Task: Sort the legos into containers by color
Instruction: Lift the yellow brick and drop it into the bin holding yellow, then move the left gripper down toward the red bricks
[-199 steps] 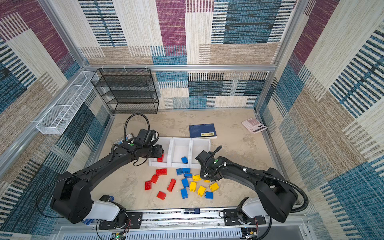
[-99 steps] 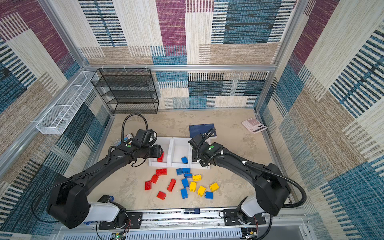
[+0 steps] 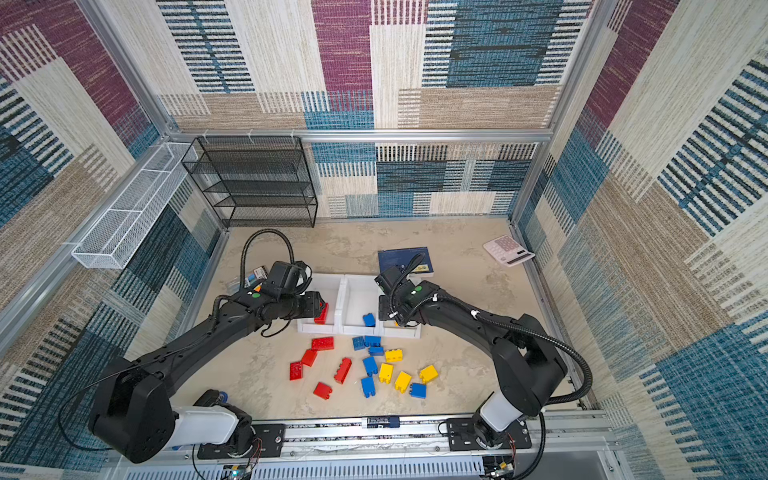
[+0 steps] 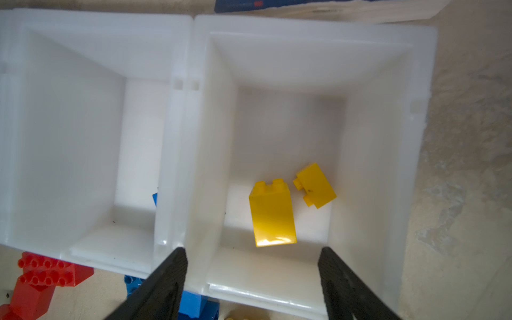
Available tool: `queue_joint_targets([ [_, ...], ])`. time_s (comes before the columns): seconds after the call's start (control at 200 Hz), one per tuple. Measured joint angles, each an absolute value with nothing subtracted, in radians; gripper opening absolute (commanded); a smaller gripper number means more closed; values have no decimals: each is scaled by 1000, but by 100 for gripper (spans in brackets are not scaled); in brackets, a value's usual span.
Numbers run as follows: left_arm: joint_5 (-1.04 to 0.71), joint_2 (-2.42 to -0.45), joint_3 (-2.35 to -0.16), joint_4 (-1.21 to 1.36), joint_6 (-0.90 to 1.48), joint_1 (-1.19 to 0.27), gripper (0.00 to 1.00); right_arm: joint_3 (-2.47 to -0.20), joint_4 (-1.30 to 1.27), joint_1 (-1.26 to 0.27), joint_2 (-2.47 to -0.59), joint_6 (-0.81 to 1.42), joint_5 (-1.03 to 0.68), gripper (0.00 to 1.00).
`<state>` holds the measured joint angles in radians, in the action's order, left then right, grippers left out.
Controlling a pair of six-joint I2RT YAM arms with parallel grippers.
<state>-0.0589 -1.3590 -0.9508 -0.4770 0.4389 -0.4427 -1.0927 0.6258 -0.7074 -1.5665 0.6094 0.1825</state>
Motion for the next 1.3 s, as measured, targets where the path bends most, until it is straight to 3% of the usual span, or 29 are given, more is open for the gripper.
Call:
queue_joint_targets([
  [0.726,-84,-1222,-851,-589,465,-454,61,-1068,555,-707,-1562,610,130,78],
  [0.826,-71,-1172,-807,-634,492,-479,65,-1058,537,-707,-1561,610,116,78],
  [1.302,22,-1113,-650,-755,679,-622,63,-1018,498,-707,-1540,621,97,78],
])
